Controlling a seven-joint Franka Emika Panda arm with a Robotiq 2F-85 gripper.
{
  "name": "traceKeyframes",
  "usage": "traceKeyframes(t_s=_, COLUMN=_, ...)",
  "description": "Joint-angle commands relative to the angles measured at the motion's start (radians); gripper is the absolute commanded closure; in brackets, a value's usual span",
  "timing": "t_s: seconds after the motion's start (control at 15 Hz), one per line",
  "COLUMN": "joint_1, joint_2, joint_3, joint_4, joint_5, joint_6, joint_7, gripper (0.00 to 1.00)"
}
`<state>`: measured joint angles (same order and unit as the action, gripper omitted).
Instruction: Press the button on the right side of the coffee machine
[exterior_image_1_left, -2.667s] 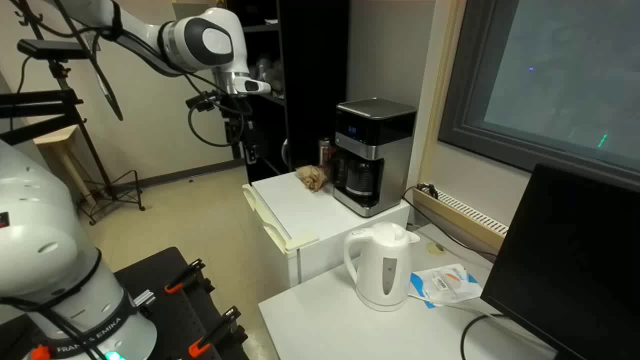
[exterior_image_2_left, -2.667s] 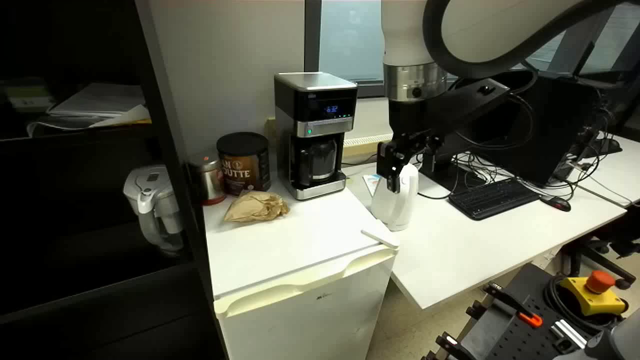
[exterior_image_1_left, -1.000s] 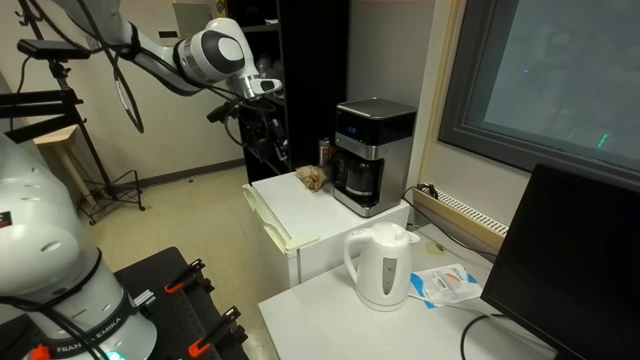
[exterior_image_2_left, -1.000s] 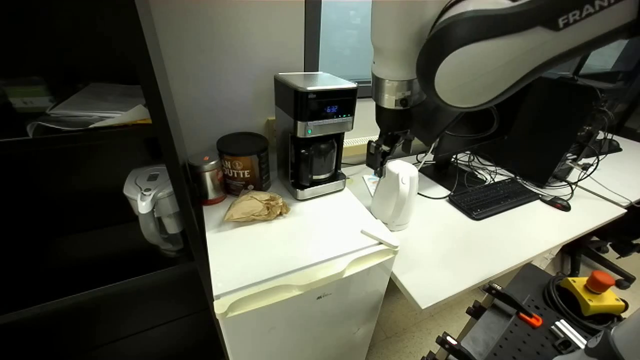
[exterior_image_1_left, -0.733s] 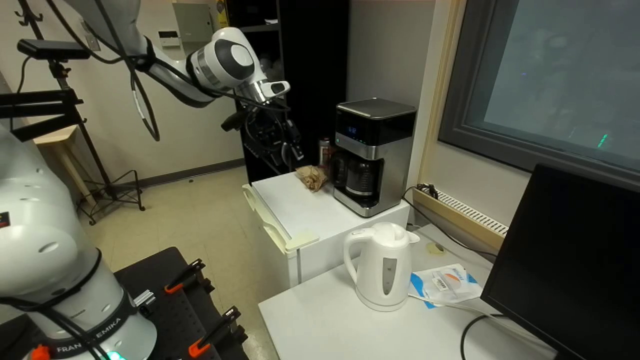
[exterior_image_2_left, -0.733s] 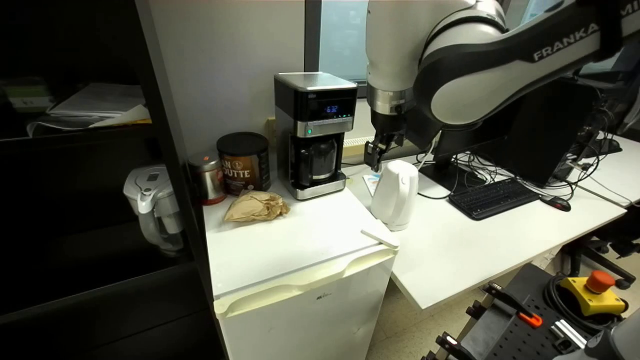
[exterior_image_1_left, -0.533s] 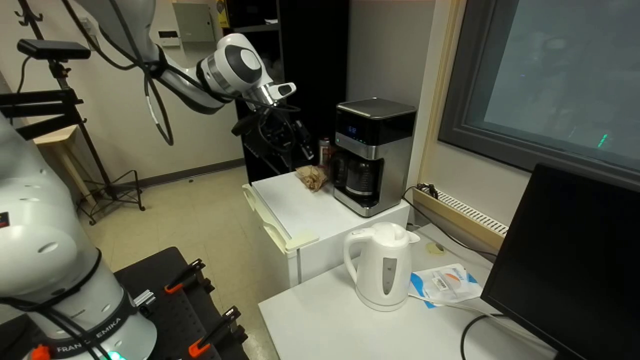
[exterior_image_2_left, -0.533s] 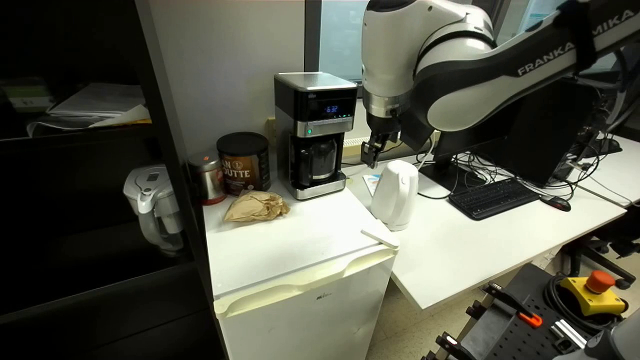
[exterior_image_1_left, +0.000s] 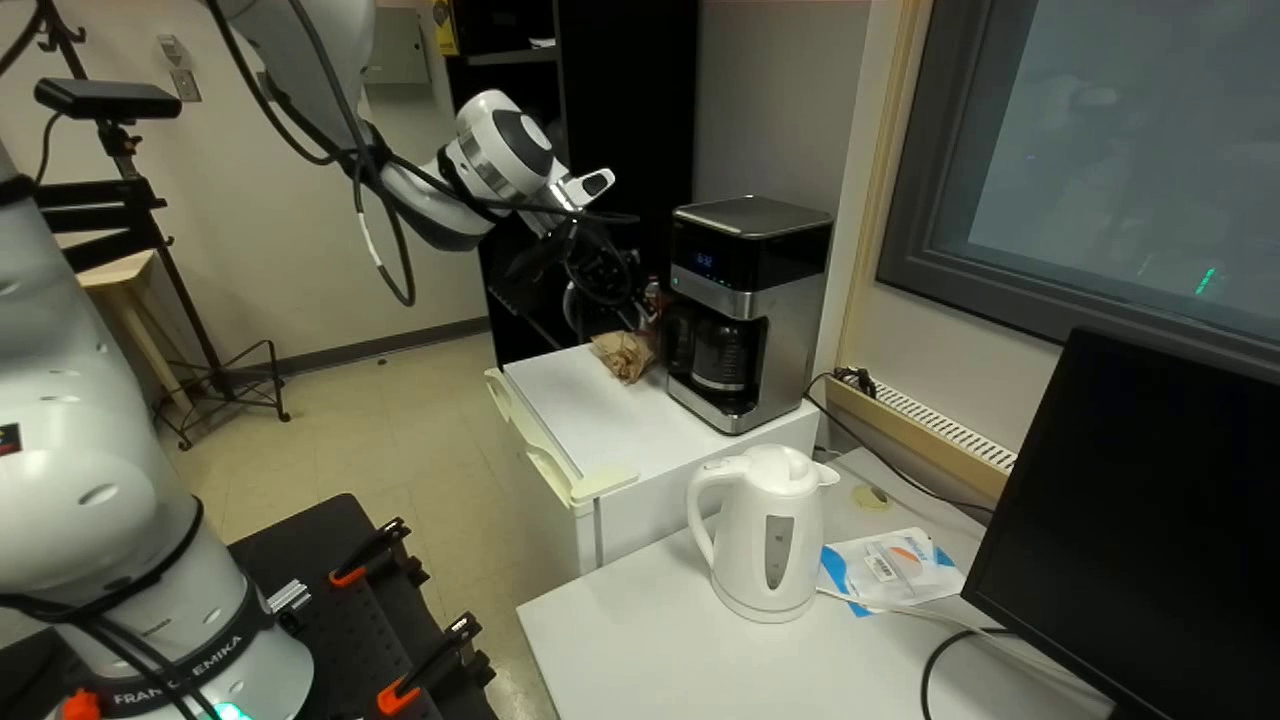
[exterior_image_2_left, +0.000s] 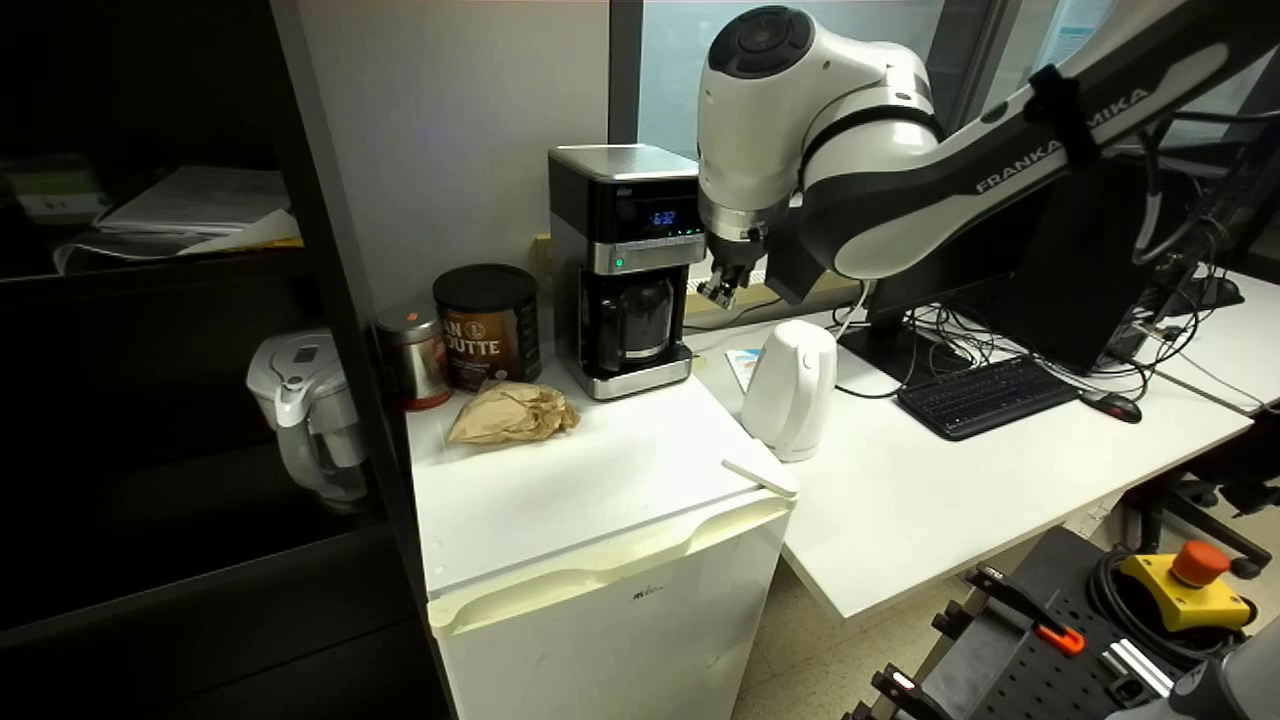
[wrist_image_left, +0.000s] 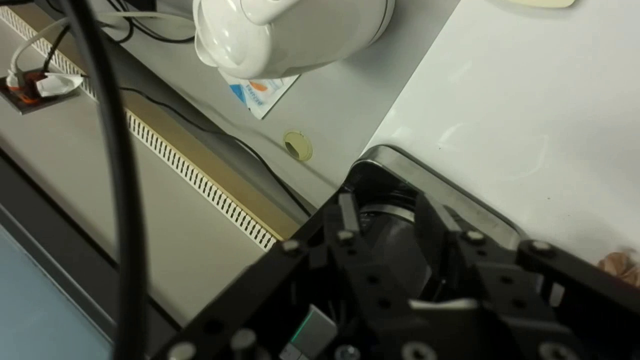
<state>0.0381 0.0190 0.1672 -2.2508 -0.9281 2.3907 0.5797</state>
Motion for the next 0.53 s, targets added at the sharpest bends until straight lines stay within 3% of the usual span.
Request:
traceKeyframes(t_s=0.0, joint_1=0.027, joint_2=0.065, joint_3=-0.037, joint_4=0.07, joint_5=-0.113, joint_6=0.037, joint_7=0.092, gripper=0.94)
traceKeyframes(t_s=0.2, joint_1=0.032, joint_2=0.092, joint_3=-0.053, joint_4=0.104, joint_5=-0.192, joint_6=0.051, joint_7=0.156, gripper=1.0)
traceKeyframes(t_s=0.47, joint_1=0.035, joint_2=0.119, joint_3=-0.072, joint_4=0.139, joint_5=-0.265, joint_6=0.052, joint_7=0.226, gripper=0.98)
